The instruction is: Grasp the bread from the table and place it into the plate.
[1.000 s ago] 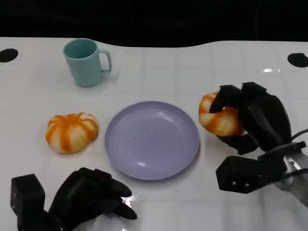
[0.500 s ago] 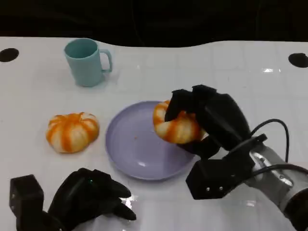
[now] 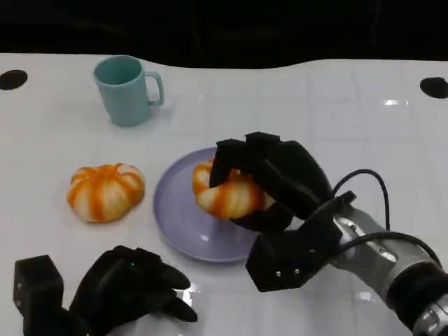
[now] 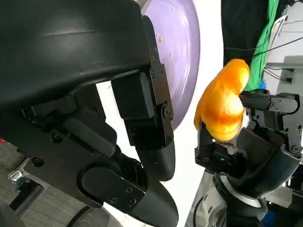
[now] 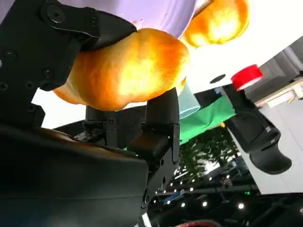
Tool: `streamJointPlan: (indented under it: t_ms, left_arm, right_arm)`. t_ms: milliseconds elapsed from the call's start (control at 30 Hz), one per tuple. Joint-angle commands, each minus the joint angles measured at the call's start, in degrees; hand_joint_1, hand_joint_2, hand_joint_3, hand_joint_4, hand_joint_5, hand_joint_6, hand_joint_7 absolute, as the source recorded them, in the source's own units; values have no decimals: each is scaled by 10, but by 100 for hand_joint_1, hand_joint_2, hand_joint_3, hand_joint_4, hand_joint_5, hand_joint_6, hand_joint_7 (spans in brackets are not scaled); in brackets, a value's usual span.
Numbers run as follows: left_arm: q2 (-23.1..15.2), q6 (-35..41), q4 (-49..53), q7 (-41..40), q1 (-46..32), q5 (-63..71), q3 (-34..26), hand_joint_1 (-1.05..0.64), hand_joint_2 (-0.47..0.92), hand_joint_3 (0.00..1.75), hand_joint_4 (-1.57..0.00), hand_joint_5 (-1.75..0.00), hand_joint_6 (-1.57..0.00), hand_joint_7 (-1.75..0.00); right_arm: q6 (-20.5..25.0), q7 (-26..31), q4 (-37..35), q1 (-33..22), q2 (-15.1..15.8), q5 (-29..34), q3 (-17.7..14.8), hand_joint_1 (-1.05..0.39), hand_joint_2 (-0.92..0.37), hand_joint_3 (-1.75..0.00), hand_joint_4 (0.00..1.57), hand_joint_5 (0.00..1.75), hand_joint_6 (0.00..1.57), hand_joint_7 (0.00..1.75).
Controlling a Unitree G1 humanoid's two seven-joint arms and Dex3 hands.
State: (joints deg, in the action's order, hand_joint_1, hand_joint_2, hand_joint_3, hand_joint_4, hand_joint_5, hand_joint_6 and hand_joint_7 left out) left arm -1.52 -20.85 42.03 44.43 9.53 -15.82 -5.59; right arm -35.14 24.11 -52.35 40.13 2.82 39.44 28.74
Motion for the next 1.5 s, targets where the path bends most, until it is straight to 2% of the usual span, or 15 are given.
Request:
streamJointPlan:
  t_ms: [33,100,133,200,233,267,333,433,833,1033,1200,1333,1367,1433,1500]
  left_arm:
    - [-8,3,-6,-2,-5,0,0,-105,75,0,-157,-25,-157,-3]
    - [-8,3,-7,-3,-6,1,1,-105,75,0,-157,-25,-157,-3]
    - [-8,2,-7,-4,-6,1,1,-105,75,0,-157,-25,-157,-3]
    - [-8,2,-10,-4,-7,2,2,-105,75,0,-157,-25,-157,-4]
    - [-8,3,-11,-4,-7,2,2,-105,75,0,-157,-25,-157,-4]
    - [-8,4,-12,-5,-8,1,3,-105,75,0,-157,-25,-157,-4]
    - [-8,3,-11,-5,-7,2,3,-105,75,0,-157,-25,-157,-4]
    - [-8,2,-11,-5,-7,2,3,-105,75,0,-157,-24,-157,-3]
    - [-8,8,-20,-12,-12,3,6,-105,76,0,-157,-23,-157,-2]
    - [-8,12,-23,-16,-12,4,9,-105,76,0,-157,-22,-157,-2]
    - [-7,8,-22,-16,-12,3,9,-105,76,0,-157,-22,-156,-2]
    - [-8,15,-27,-18,-14,4,10,-105,76,0,-157,-22,-157,-2]
    - [-8,16,-27,-18,-13,4,10,-105,75,0,-157,-22,-157,-2]
    - [-8,16,-28,-19,-13,4,10,-105,75,0,-157,-22,-157,-2]
    - [-7,16,-27,-18,-13,3,10,-105,75,0,-157,-22,-157,-2]
  right_arm:
    - [-9,-20,-9,6,5,-16,-6,-22,-47,-114,76,151,73,108]
    - [-4,-44,-5,5,10,-20,-6,-26,-57,-94,67,141,62,90]
    - [-2,-56,-2,4,14,-21,-5,-31,-66,-77,56,135,51,75]
    - [7,-83,10,2,21,-21,-4,-38,-83,-45,44,126,46,54]
    - [14,-96,17,0,24,-21,-4,-48,-88,-36,32,107,38,43]
    - [21,-106,24,-2,26,-20,-4,-53,-90,-33,28,97,34,37]
    - [37,-130,43,-8,32,-21,-5,-64,-92,-33,19,79,27,27]
    - [53,-154,67,-18,38,-25,-7,-73,-92,-37,11,67,20,19]
    - [88,-238,148,-56,59,-60,-22,-87,-92,-45,0,58,8,8]
    - [73,-261,197,-94,76,-94,-43,-84,-92,-44,8,62,15,11]
    - [52,-253,215,-123,80,-116,-61,-76,-92,-37,20,69,30,16]
    - [2,-231,209,-148,76,-139,-83,-66,-92,-28,31,77,43,22]
    - [-7,-229,208,-155,75,-147,-89,-62,-92,-25,37,92,51,29]
    - [-27,-223,209,-173,73,-163,-101,-58,-92,-21,40,110,57,36]
    - [-50,-219,206,-186,71,-177,-110,-51,-92,-16,45,135,62,53]
